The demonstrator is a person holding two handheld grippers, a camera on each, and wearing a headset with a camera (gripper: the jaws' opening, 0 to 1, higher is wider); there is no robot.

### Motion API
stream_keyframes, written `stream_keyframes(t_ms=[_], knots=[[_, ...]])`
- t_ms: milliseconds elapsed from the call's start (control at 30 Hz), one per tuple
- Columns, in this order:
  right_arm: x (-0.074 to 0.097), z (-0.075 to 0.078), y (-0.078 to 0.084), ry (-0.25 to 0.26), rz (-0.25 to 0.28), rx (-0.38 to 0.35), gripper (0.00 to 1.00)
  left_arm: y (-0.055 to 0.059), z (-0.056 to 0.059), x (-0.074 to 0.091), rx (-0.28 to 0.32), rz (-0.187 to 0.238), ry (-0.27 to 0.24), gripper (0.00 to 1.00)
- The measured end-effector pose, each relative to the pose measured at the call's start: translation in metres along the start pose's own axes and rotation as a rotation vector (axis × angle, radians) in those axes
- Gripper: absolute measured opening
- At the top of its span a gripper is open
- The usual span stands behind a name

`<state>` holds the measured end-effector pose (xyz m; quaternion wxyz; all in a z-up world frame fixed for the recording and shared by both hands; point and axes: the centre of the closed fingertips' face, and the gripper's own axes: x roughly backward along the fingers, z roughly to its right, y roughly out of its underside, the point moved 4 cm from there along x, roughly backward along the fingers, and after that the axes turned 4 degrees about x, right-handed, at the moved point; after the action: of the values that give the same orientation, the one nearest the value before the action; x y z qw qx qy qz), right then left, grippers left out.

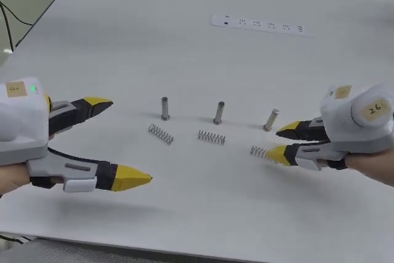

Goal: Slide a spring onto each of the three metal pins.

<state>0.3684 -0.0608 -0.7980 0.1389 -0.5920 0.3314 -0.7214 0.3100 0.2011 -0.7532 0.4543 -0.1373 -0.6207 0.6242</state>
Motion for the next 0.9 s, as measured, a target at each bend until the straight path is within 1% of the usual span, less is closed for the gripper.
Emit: stream_keyframes(t_ms=[67,100,167,367,467,900], knots=[[-0.002,-0.002,0.003,-0.012,-0.024,0.037,0.24,0.000,0.000,0.000,0.000,0.000,0.000,0.98],[-0.004,-0.003,0.005,-0.013,-0.044,0.065,0.24,0.000,0.000,0.001,0.001,0.000,-0.001,0.98],[-0.007,-0.003,0.008,-0.020,-0.063,0.102,0.23,0.000,0.000,0.001,0.001,0.001,-0.002,0.98],[-0.012,-0.007,0.013,-0.039,-0.091,0.147,0.20,0.001,0.000,0.002,0.001,-0.001,-0.002,0.98],[-0.014,-0.005,0.015,-0.026,-0.116,0.197,0.17,0.001,0.000,0.002,0.000,-0.005,-0.002,0.98],[-0.016,-0.005,0.019,-0.042,-0.141,0.198,0.11,0.001,0.002,0.001,0.000,-0.010,0.005,0.98]])
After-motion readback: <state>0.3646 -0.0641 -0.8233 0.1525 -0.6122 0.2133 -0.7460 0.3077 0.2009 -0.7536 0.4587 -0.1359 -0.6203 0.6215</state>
